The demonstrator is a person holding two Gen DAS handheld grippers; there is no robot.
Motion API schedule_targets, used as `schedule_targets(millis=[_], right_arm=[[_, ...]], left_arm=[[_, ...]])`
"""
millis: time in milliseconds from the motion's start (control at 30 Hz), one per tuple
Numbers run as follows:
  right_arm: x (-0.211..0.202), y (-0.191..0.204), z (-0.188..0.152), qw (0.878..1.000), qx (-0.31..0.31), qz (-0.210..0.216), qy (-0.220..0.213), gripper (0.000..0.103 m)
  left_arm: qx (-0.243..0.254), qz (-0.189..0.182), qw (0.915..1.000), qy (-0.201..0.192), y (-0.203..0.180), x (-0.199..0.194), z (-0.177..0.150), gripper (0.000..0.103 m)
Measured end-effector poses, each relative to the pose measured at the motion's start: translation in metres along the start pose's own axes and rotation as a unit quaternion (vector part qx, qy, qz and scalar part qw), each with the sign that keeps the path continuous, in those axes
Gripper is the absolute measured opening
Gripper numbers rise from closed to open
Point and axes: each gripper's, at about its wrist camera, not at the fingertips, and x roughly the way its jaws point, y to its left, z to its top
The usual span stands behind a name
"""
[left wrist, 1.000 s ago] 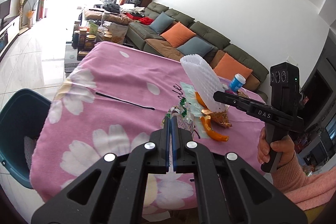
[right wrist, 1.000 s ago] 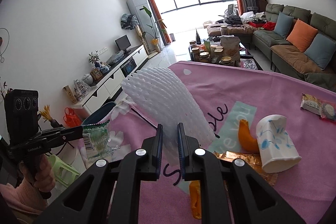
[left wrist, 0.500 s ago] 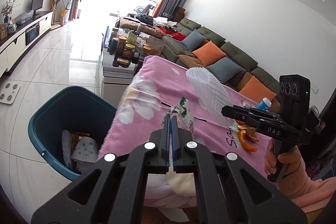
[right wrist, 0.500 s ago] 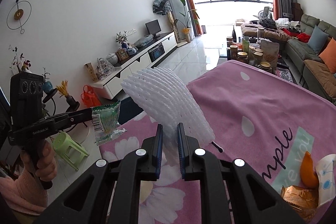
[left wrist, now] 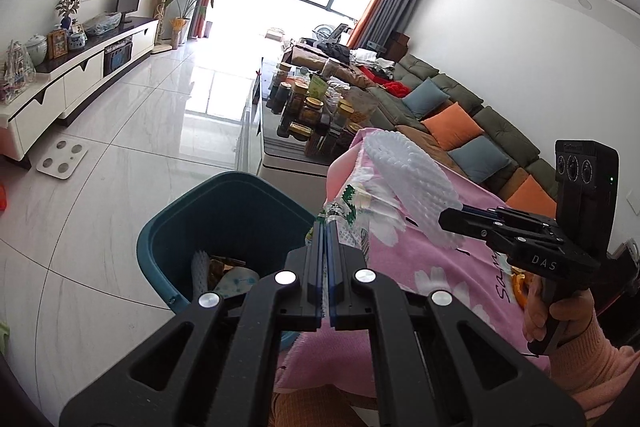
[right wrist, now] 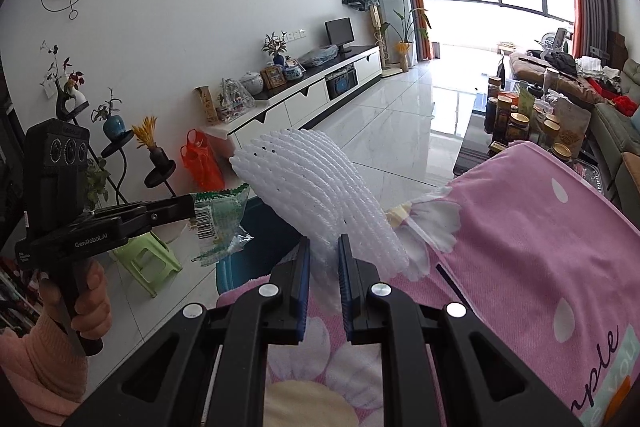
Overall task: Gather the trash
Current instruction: 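Carry foam net and clear wrapper to the teal bin and release both, then move both open tools from the bin back over the table trash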
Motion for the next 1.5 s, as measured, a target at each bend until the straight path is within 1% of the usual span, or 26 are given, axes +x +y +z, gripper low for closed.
schedule_targets(millis=[167, 367, 633, 867, 933, 1000, 1067, 1167, 1267, 1333, 1433, 1500], right_arm=[[0.023, 0.012, 0.010, 1.000, -0.017, 0.008, 0.014, 0.012], [0.055, 0.023, 0.018, 0.999, -0.019, 0.022, 0.035, 0.012], [0.099, 0.032, 0.023, 0.996, -0.007, 0.039, 0.074, 0.012], [0.133, 0.035, 0.021, 0.992, 0.007, 0.041, 0.115, 0.013], [0.139, 0.033, 0.020, 0.991, 0.013, 0.038, 0.124, 0.014], [0.143, 0.030, 0.020, 0.991, 0.020, 0.033, 0.131, 0.020], [0.145, 0.029, 0.021, 0.990, 0.025, 0.028, 0.136, 0.024], [0.148, 0.026, 0.021, 0.990, 0.031, 0.021, 0.138, 0.026], [0.147, 0.023, 0.020, 0.990, 0.038, 0.023, 0.136, 0.027], [0.144, 0.022, 0.019, 0.990, 0.039, 0.023, 0.133, 0.028], [0.137, 0.018, 0.017, 0.991, 0.043, 0.023, 0.127, 0.030], [0.130, 0.013, 0.015, 0.991, 0.048, 0.026, 0.121, 0.030]], left_arm=[[-0.019, 0.021, 0.9996, 0.007, 0.023, 0.004, -0.002, 0.002], [-0.043, 0.036, 0.9982, 0.019, 0.044, 0.023, -0.003, 0.002], [-0.072, 0.057, 0.9952, 0.035, 0.068, 0.046, -0.008, 0.002], [-0.079, 0.072, 0.9931, 0.049, 0.078, 0.070, -0.009, 0.002], [-0.079, 0.077, 0.9924, 0.054, 0.080, 0.076, -0.009, 0.002], [-0.083, 0.081, 0.9915, 0.058, 0.081, 0.084, -0.008, 0.002], [-0.086, 0.083, 0.9909, 0.062, 0.083, 0.091, -0.008, 0.002], [-0.087, 0.086, 0.9901, 0.068, 0.087, 0.103, -0.009, 0.004], [-0.091, 0.087, 0.9891, 0.075, 0.088, 0.115, -0.011, 0.013], [-0.093, 0.085, 0.9891, 0.077, 0.089, 0.121, -0.012, 0.014], [-0.091, 0.082, 0.9897, 0.073, 0.085, 0.123, -0.014, 0.018], [-0.084, 0.082, 0.9908, 0.066, 0.080, 0.119, -0.013, 0.024]])
